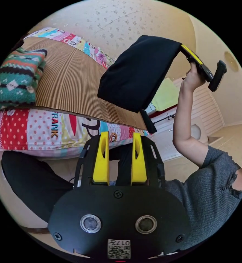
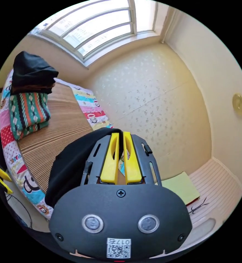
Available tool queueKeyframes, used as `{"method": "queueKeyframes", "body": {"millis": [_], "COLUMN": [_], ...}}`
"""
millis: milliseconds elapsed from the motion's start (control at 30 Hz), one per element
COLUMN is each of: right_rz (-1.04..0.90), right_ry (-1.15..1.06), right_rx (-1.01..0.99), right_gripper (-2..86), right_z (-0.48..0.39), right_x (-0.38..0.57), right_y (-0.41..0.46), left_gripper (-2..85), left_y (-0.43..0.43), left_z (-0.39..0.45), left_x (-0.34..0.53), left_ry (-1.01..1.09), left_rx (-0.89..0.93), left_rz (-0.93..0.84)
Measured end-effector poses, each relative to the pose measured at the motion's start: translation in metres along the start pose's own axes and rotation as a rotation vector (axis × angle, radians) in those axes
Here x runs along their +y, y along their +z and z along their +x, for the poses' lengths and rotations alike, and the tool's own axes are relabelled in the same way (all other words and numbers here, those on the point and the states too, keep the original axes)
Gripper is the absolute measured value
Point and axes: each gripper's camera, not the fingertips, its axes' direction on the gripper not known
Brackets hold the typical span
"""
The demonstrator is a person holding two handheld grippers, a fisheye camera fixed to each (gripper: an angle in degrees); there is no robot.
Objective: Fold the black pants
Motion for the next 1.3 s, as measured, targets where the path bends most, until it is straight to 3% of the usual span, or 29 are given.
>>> {"method": "queueKeyframes", "body": {"millis": [400, 633, 733, 867, 967, 1067, 1167, 1200, 1233, 1300], "right_rz": [0.051, 0.111, 0.153, 0.208, 0.198, 0.093, -0.356, -0.610, -0.730, -0.722], "right_ry": [0.321, 0.377, 0.403, 0.500, 0.625, 0.717, 0.757, 0.779, 0.787, 0.806], "right_rx": [0.189, 0.200, 0.220, 0.167, 0.065, -0.150, -0.426, -0.593, -0.734, -0.930], "right_gripper": [2.0, 2.2, 2.3, 2.7, 3.3, 4.5, 7.0, 9.2, 12.2, 13.7], "right_z": [0.140, 0.204, 0.240, 0.303, 0.370, 0.430, 0.459, 0.453, 0.440, 0.418], "right_x": [0.013, 0.009, 0.022, 0.059, 0.097, 0.128, 0.157, 0.179, 0.202, 0.235], "right_y": [-0.076, -0.123, -0.135, -0.128, -0.085, 0.020, 0.195, 0.262, 0.303, 0.328], "left_gripper": [17.8, 20.8, 16.8, 6.2, 5.7, 5.9, 6.8, 7.9, 9.7, 13.0], "left_y": [0.031, 0.082, 0.100, 0.081, 0.006, -0.073, -0.106, -0.106, -0.104, -0.103], "left_z": [0.042, 0.089, 0.096, 0.112, 0.126, 0.131, 0.127, 0.109, 0.080, 0.033], "left_x": [0.017, 0.004, -0.011, -0.017, -0.041, -0.100, -0.187, -0.225, -0.255, -0.274], "left_ry": [0.196, 0.301, 0.290, 0.413, 0.422, 0.383, 0.325, 0.245, 0.114, -0.090], "left_rx": [-0.035, -0.375, -0.513, -0.449, -0.474, -0.465, -0.637, -0.755, -0.825, -0.788], "left_rz": [-0.023, -0.008, -0.037, -0.008, 0.089, 0.137, 0.130, 0.088, 0.028, -0.046]}}
